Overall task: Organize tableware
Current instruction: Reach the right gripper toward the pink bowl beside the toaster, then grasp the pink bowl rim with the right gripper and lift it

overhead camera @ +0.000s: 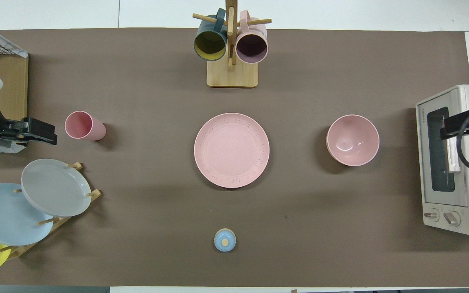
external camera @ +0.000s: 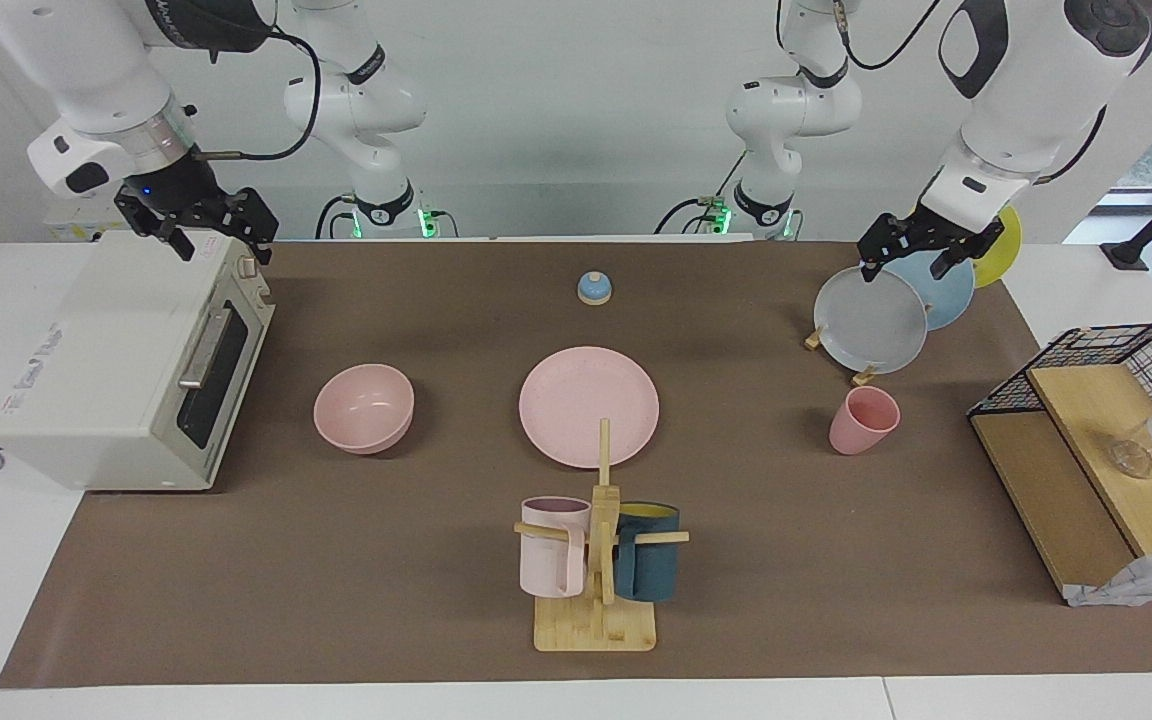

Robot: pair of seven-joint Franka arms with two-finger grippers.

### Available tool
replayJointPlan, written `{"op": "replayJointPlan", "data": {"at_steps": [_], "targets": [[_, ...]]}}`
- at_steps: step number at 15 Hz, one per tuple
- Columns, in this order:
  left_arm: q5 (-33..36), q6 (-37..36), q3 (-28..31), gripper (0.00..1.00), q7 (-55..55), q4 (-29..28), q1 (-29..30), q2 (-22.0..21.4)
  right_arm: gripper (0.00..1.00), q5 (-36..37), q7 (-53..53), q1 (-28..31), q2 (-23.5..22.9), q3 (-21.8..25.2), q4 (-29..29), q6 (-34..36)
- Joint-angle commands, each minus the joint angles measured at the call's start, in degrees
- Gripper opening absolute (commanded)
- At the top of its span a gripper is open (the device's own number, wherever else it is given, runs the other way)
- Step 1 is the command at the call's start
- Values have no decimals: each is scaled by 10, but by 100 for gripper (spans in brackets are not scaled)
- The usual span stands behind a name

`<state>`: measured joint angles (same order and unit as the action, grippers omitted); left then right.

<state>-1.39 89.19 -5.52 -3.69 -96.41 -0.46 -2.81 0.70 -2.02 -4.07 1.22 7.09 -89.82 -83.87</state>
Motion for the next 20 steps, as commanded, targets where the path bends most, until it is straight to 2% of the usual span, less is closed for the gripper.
{"op": "replayJointPlan", "data": {"at_steps": [1,6,10,13,15,20], "targets": [[13,-6,3,100,-7,3,-4,-4,100,-3,15,6,6,-3,-3,-6],[13,-5,3,100,-7,3,-4,-4,100,-8,12,14,11,-1,-13,-4],[13,-4,3,100,-9,3,-4,-4,100,-15,17,-9,8,-8,-13,-22],[13,-6,3,100,-9,3,-4,-4,100,-18,-3,-80,4,-8,-56,-103],[13,-6,3,100,-9,3,-5,-4,100,-18,-33,-115,-17,-8,-98,-177],[13,-2,3,100,-11,3,-5,-4,100,-18,-45,-146,-78,-8,-205,-373]]}}
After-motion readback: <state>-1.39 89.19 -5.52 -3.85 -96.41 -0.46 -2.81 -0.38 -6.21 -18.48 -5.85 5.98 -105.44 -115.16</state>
